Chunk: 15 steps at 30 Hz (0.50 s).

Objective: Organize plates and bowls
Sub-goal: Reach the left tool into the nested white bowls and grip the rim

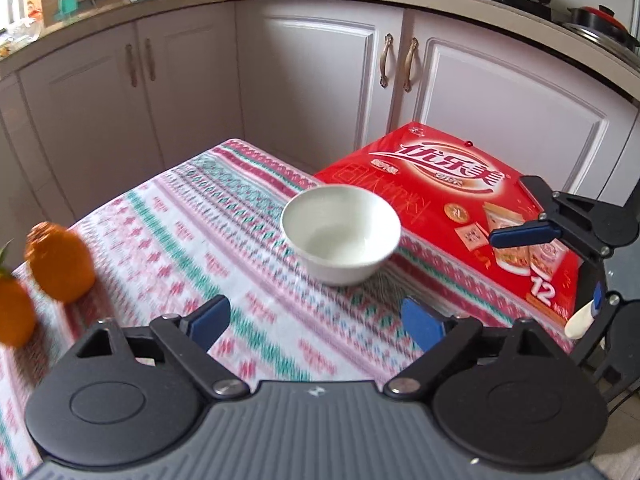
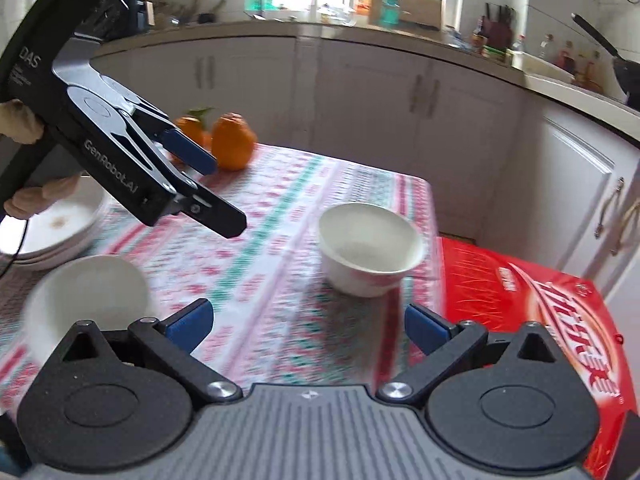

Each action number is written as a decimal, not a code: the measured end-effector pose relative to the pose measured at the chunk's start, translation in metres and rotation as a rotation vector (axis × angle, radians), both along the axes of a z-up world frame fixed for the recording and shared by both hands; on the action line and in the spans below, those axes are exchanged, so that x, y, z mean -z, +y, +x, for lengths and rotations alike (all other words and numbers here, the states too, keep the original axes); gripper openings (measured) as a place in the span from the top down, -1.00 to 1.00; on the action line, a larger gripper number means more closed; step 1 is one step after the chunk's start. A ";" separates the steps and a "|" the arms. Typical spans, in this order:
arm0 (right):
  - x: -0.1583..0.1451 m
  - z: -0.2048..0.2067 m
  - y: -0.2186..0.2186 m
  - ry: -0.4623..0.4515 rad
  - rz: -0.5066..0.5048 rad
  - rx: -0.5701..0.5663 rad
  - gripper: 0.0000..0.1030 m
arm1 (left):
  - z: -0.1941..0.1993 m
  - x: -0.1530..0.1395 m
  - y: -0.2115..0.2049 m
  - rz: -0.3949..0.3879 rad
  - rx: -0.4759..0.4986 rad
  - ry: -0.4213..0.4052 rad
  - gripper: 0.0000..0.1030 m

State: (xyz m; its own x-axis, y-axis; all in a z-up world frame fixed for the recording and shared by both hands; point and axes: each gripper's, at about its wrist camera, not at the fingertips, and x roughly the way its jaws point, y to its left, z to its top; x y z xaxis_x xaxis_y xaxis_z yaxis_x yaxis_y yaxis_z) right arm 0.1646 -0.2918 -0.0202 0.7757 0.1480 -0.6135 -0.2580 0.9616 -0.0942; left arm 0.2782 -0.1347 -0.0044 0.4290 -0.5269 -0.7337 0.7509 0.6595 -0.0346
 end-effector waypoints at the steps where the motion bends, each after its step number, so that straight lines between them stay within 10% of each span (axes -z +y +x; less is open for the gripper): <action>1: 0.002 0.007 -0.004 0.008 -0.007 0.003 -1.00 | 0.008 0.003 -0.007 0.004 0.006 0.005 -0.79; 15: 0.033 0.090 -0.029 0.072 -0.013 -0.017 -0.98 | 0.077 0.042 -0.060 0.017 0.071 0.055 -0.75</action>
